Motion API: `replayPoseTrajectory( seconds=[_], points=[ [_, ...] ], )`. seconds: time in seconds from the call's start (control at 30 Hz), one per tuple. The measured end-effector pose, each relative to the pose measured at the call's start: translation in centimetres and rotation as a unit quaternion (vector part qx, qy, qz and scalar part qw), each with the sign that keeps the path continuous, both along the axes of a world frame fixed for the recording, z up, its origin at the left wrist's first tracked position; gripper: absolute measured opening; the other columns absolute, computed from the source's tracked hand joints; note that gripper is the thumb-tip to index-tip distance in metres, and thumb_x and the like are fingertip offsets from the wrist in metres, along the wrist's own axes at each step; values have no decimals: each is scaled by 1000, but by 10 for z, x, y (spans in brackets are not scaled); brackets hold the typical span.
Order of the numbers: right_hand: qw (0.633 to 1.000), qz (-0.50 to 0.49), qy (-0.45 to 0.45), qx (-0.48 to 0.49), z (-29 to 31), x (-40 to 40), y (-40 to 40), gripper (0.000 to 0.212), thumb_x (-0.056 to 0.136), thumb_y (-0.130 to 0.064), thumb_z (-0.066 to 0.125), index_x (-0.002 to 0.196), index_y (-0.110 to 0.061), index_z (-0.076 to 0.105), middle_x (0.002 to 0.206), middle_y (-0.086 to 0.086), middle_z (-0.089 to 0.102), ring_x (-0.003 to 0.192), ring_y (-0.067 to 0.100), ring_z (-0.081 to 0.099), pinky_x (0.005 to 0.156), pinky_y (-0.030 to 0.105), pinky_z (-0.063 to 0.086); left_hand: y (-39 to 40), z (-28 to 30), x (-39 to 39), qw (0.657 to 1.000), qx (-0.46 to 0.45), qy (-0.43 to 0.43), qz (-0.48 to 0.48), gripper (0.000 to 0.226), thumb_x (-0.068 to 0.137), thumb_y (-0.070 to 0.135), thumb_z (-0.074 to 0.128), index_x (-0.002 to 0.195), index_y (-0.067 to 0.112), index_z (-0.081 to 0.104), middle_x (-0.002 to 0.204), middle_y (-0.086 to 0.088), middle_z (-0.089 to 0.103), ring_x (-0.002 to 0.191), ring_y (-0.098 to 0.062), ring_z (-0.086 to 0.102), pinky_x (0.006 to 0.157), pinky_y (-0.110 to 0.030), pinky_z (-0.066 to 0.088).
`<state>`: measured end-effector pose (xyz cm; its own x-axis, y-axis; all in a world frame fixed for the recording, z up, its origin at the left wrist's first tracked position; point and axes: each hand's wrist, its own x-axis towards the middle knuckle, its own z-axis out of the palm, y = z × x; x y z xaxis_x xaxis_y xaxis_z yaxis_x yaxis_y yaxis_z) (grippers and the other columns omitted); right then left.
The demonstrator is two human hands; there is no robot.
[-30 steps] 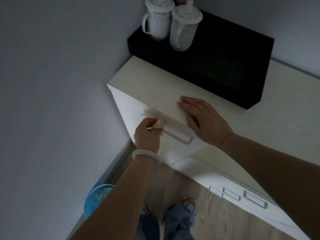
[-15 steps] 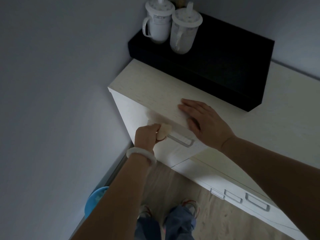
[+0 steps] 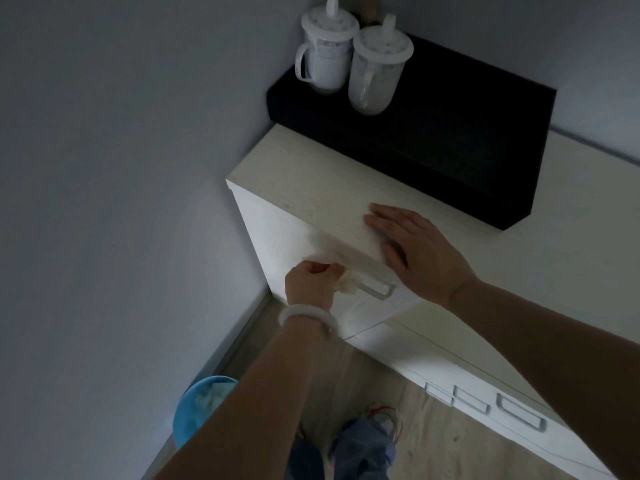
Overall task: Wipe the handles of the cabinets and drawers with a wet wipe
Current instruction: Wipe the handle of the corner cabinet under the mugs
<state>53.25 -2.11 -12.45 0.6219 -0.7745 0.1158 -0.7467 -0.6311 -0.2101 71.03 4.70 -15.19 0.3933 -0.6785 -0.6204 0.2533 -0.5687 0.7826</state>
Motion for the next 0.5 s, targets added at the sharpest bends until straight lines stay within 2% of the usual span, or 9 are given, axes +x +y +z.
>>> replayPoseTrajectory(
  seconds=[0.1, 0.17, 0.23, 0.3, 0.4, 0.5],
  points=[
    [1000, 2, -4, 4, 0, 0, 0, 49, 100, -32, 35, 147, -23, 37, 154, -5, 35, 140, 10, 31, 116, 30, 25, -6, 5, 12, 999, -31, -36, -18, 14, 77, 4, 74, 82, 15, 66, 80, -4, 71, 67, -20, 70, 70, -39, 61],
    [1000, 4, -5, 4, 0, -1, 0, 49, 100, -32, 34, 147, -22, 37, 153, -5, 35, 139, 11, 32, 116, 32, 26, -8, 6, 18, 995, -60, -78, 6, 14, 79, 3, 72, 81, 15, 65, 84, -5, 70, 59, -21, 68, 57, -32, 59],
    [1000, 6, -7, 7, 0, -1, 0, 49, 100, -32, 34, 147, -22, 37, 153, -4, 35, 140, 11, 32, 116, 34, 28, -9, 2, 21, 993, -69, -82, 42, 17, 79, 0, 70, 75, 16, 66, 87, -7, 70, 62, -25, 68, 51, -26, 54],
    [1000, 5, -5, 8, 0, 0, 0, 49, 100, -33, 34, 148, -22, 37, 154, -4, 35, 140, 11, 32, 116, 34, 27, -9, -4, 18, 995, -61, -64, 52, 20, 79, 3, 69, 72, 22, 70, 86, -3, 72, 73, -25, 71, 60, -28, 58],
    [1000, -1, -2, 2, -1, 0, 0, 48, 100, -32, 36, 148, -23, 36, 154, -5, 34, 140, 11, 31, 116, 30, 23, -5, -7, 8, 997, -56, -50, 1, 17, 83, 12, 66, 83, 27, 74, 85, 4, 74, 85, -19, 70, 84, -38, 58],
    [1000, -2, 0, -2, 0, 0, 1, 48, 100, -31, 37, 147, -22, 37, 153, -4, 35, 139, 10, 31, 116, 27, 21, 2, -11, 4, 997, -70, -29, -22, 11, 85, 13, 67, 90, 21, 74, 88, -1, 75, 90, -22, 69, 90, -40, 55]
  ],
)
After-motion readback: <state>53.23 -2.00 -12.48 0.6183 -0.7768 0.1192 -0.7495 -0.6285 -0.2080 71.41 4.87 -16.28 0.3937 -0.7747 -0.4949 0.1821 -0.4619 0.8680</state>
